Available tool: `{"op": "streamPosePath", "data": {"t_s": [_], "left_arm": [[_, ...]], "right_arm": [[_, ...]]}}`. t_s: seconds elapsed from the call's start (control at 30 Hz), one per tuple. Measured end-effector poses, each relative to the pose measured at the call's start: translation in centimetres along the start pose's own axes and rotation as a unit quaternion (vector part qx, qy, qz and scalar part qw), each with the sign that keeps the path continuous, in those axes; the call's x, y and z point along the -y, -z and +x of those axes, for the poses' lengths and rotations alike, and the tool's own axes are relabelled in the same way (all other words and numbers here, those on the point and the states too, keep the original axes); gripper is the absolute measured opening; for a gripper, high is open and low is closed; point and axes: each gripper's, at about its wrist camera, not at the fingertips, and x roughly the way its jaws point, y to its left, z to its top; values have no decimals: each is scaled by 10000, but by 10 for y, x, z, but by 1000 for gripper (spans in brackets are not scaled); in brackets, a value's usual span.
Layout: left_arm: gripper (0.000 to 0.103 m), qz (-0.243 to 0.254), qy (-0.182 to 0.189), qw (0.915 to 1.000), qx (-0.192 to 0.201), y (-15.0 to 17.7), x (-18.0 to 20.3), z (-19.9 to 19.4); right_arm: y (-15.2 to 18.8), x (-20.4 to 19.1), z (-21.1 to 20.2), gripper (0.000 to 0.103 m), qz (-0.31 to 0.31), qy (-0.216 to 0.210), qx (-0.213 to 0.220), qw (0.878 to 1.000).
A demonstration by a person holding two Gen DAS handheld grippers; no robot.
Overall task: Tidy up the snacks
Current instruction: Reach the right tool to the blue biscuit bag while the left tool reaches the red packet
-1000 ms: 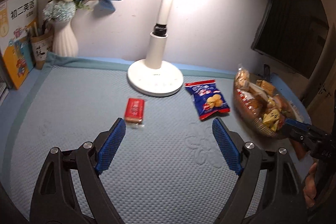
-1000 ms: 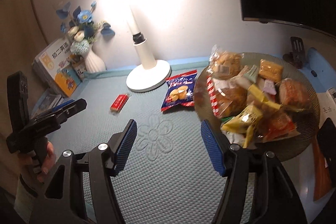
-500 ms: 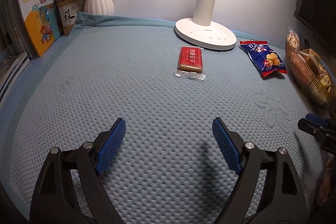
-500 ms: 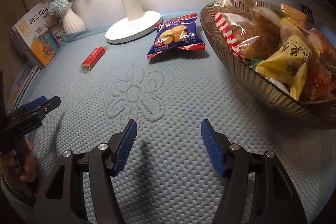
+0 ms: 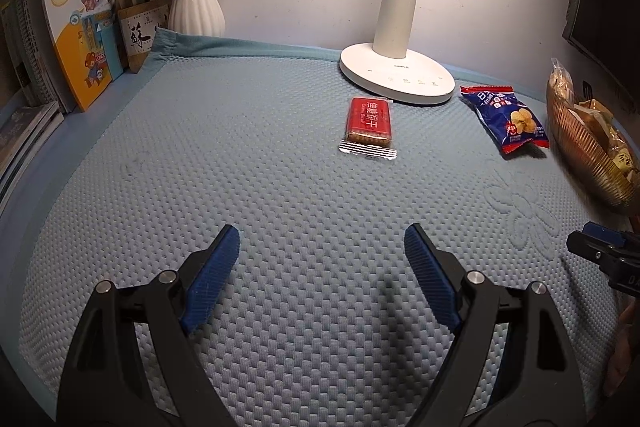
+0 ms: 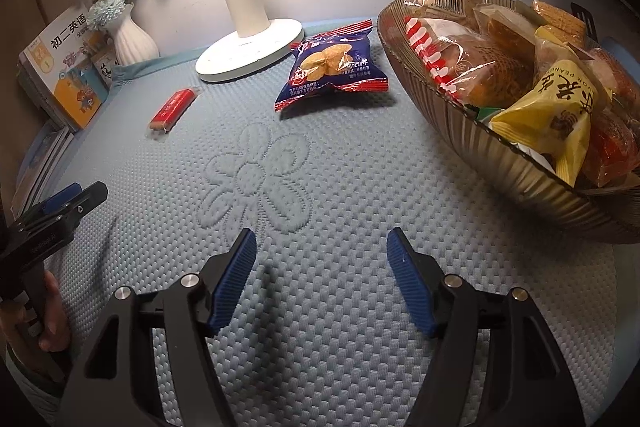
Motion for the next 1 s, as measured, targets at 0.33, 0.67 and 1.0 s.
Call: {"op": "streamPosePath", "data": {"t_s": [0.33, 0.67, 1.0], "left_arm": [[77, 68, 176, 9988, -449, -49, 7, -8], [78, 317, 322, 9986, -257, -108, 21, 54], [77, 418, 434, 9947, -834, -101, 21, 116]], "right_arm": [[-81, -23, -34, 71, -481, -7, -71, 9988], [-205, -38, 64, 81, -890, 533, -1367, 9852], [-222, -27, 149, 87, -1146, 1113, -2590, 9526]]}}
